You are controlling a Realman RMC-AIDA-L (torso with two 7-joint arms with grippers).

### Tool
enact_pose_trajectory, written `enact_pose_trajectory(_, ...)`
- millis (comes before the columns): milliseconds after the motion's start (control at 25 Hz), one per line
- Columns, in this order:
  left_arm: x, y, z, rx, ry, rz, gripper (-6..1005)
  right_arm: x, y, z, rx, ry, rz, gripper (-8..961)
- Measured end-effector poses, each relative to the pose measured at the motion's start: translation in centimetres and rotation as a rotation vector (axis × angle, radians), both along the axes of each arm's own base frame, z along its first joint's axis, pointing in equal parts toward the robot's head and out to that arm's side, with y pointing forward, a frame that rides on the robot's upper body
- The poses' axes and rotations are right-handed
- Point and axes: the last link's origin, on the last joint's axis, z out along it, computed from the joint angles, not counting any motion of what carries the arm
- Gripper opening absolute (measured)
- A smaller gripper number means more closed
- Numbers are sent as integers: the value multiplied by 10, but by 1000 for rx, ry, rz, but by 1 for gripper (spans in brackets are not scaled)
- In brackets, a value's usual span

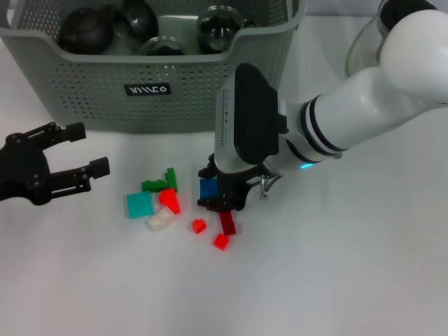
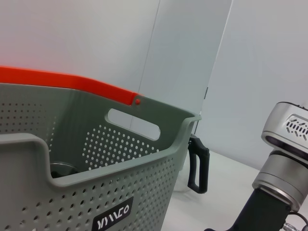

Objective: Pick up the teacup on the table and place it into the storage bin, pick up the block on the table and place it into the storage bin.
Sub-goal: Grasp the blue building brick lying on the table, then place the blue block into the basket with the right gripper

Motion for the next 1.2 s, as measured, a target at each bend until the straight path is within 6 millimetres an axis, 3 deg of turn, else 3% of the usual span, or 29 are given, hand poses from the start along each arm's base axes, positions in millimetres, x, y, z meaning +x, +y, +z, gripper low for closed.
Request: enact_pose_trajectory(1200,-2,0,4,5,10,1,862,-8,3,9,-3,26,-13,425)
